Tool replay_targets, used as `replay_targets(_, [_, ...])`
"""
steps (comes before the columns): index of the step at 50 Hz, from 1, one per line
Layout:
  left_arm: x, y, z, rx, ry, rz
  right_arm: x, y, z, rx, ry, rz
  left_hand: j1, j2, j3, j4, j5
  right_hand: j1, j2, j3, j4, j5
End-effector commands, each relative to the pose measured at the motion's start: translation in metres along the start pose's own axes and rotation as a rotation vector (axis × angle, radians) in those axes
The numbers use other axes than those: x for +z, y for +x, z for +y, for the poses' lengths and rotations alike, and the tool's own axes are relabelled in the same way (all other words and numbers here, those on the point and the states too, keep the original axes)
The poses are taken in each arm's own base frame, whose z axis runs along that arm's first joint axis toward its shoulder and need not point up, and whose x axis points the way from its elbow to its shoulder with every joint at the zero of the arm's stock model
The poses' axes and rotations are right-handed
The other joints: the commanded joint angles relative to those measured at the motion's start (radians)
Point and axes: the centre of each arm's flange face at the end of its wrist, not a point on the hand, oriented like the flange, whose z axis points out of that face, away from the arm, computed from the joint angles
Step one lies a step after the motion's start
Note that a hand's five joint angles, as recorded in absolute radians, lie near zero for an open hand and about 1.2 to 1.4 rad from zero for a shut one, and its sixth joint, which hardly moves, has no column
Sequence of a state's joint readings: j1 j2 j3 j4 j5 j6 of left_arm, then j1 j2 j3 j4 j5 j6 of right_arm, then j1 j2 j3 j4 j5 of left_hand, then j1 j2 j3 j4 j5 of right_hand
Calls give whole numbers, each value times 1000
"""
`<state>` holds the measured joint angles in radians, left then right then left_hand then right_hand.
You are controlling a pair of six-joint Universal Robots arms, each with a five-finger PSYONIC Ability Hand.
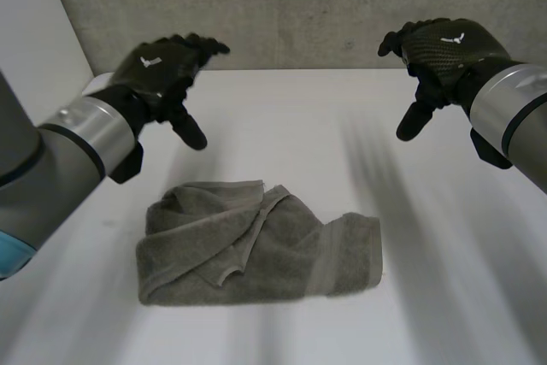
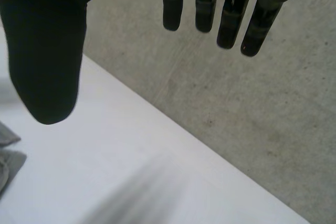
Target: Fold the towel.
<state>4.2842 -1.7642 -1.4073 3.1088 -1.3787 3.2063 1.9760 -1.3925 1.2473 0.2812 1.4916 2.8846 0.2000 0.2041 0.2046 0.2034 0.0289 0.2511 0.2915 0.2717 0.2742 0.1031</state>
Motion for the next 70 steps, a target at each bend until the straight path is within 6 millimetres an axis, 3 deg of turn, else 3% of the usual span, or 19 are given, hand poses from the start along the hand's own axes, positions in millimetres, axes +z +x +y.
replay_targets(1, [1, 7, 15, 115, -45, 17, 2, -3, 13, -18, -44, -9, 55, 50, 50, 51, 51, -77, -117, -97, -100, -103])
replay_targets(6, [3, 14, 30, 119, -89, 44, 1, -6, 26, -10, -87, -24, 72, 68, 68, 69, 69, -77, -117, -97, -100, -103])
replay_targets(13, [3, 45, 69, 113, -223, 133, 14, -28, 77, 37, -236, -161, 181, 177, 176, 177, 177, -77, -117, -97, -100, -103])
replay_targets(28, [15, 38, 125, 293, -385, 78, 38, -77, 155, 155, -436, -348, 257, 253, 253, 254, 254, 13, -27, -8, -10, -14])
replay_targets(32, [15, 37, 135, 350, -416, 72, 42, -88, 164, 139, -427, -367, 530, 526, 526, 527, 527, 447, 407, 427, 424, 421])
replay_targets(34, [16, 36, 133, 358, -409, 67, 47, -88, 162, 125, -390, -364, 968, 964, 964, 965, 965, 1142, 1102, 1121, 1119, 1115])
replay_targets(35, [16, 36, 133, 358, -409, 67, 47, -88, 162, 124, -390, -364, 971, 966, 966, 967, 967, 1145, 1105, 1125, 1122, 1119])
replay_targets(36, [18, 35, 128, 361, -387, 55, 50, -85, 155, 119, -348, -352, 1165, 1161, 1161, 1162, 1162, 1145, 1105, 1125, 1122, 1119])
replay_targets(43, [39, 30, 65, 372, -134, -10, 69, -60, 81, 73, -37, -224, 1196, 1192, 1192, 1193, 1193, 1145, 1105, 1125, 1122, 1119])
replay_targets(45, [55, 23, 15, 374, 55, -70, 74, -40, 33, 33, 158, -102, 1196, 1192, 1192, 1193, 1193, 1145, 1105, 1125, 1122, 1119])
replay_targets(46, [55, 23, 15, 374, 56, -70, 74, -40, 33, 33, 159, -101, 1196, 1192, 1192, 1193, 1193, 1145, 1105, 1125, 1122, 1119])
replay_targets(47, [62, 15, -12, 373, 154, -116, 73, -30, 11, 0, 260, -40, 1196, 1192, 1192, 1193, 1193, 1145, 1105, 1125, 1122, 1119])
replay_targets(48, [62, 15, -12, 373, 154, -116, 71, -21, -10, -38, 361, 23, 1196, 1192, 1192, 1193, 1193, 1145, 1105, 1125, 1122, 1119])
replay_targets(50, [64, -9, -69, 352, 349, -225, 67, -14, -30, -78, 463, 86, 1196, 1192, 1192, 1193, 1193, 1145, 1105, 1125, 1122, 1119])
replay_targets(53, [58, -38, -108, 282, 498, -318, 61, -6, -52, -136, 609, 178, 1196, 1192, 1192, 1193, 1193, 1145, 1105, 1125, 1122, 1119])
replay_targets(57, [52, -53, -119, 191, 554, -331, 59, -7, -49, -171, 619, 185, 1196, 1192, 1192, 1193, 1193, 1145, 1105, 1125, 1122, 1119])
replay_targets(62, [50, -57, -85, 105, 445, -308, 60, -16, -23, -184, 493, 111, 1196, 1192, 1192, 1193, 1193, 1145, 1105, 1125, 1122, 1119])
replay_targets(69, [38, -47, 32, 70, 85, -277, 53, -47, 62, -225, 24, -165, 1196, 1192, 1192, 1193, 1193, 1145, 1105, 1125, 1122, 1119])
replay_targets(70, [38, -47, 32, 70, 84, -277, 53, -47, 62, -225, 22, -165, 1196, 1192, 1192, 1193, 1193, 1145, 1105, 1125, 1122, 1119])
